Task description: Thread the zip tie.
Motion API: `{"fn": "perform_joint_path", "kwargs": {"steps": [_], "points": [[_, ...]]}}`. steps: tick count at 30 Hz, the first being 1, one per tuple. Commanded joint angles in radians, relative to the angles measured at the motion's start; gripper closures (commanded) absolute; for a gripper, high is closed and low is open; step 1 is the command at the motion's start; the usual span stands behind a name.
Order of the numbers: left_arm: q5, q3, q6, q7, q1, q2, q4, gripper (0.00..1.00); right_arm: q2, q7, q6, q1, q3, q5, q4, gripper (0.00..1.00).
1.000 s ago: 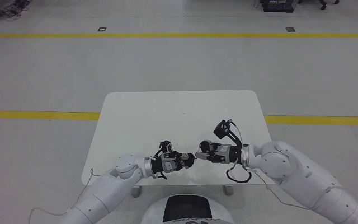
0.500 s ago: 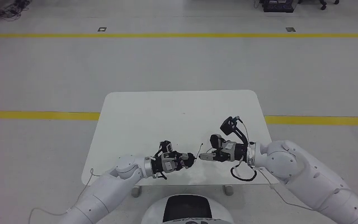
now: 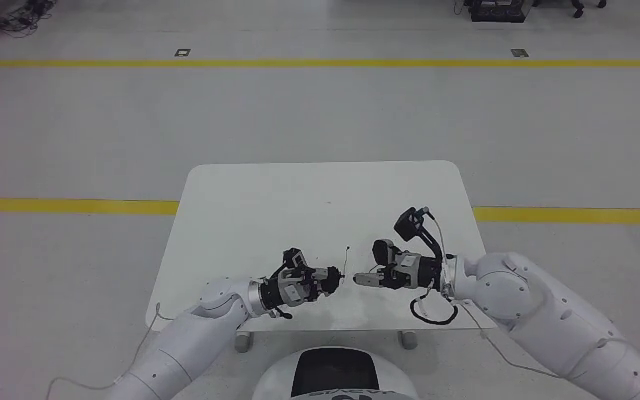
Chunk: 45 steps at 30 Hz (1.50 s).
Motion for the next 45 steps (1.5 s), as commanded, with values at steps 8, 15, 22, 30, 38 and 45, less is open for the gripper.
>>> {"fn": "perform_joint_path", "kwargs": {"steps": [8, 15, 22, 30, 38, 45], "points": [[-0.045, -0.021, -0.035, -0.05, 0.012, 0.001, 0.02, 1.0, 0.005, 0.062, 0.0, -0.017, 0.055, 0.185, -0.049, 0.0], [-0.075, -0.021, -0.044, -0.07, 0.005, -0.004, 0.031, 1.0, -0.009, 0.161, 0.0, -0.008, 0.083, 0.282, -0.023, 0.0], [-0.075, -0.021, -0.044, -0.07, 0.005, -0.004, 0.031, 1.0, -0.009, 0.161, 0.0, -0.008, 0.083, 0.282, -0.023, 0.0], [-0.098, 0.004, -0.128, -0.101, -0.007, -0.021, 0.035, 1.0, -0.03, 0.193, 0.0, -0.031, 0.097, 0.484, 0.008, 0.0], [-0.093, 0.036, -0.283, -0.088, -0.037, -0.049, 0.069, 1.0, -0.082, 0.316, 0.0, -0.077, 0.171, 0.694, 0.093, 0.0], [-0.093, -0.005, -0.284, -0.102, -0.029, -0.073, 0.07, 1.0, -0.149, 0.445, 0.0, -0.101, 0.223, 0.834, 0.183, 0.0]]}}
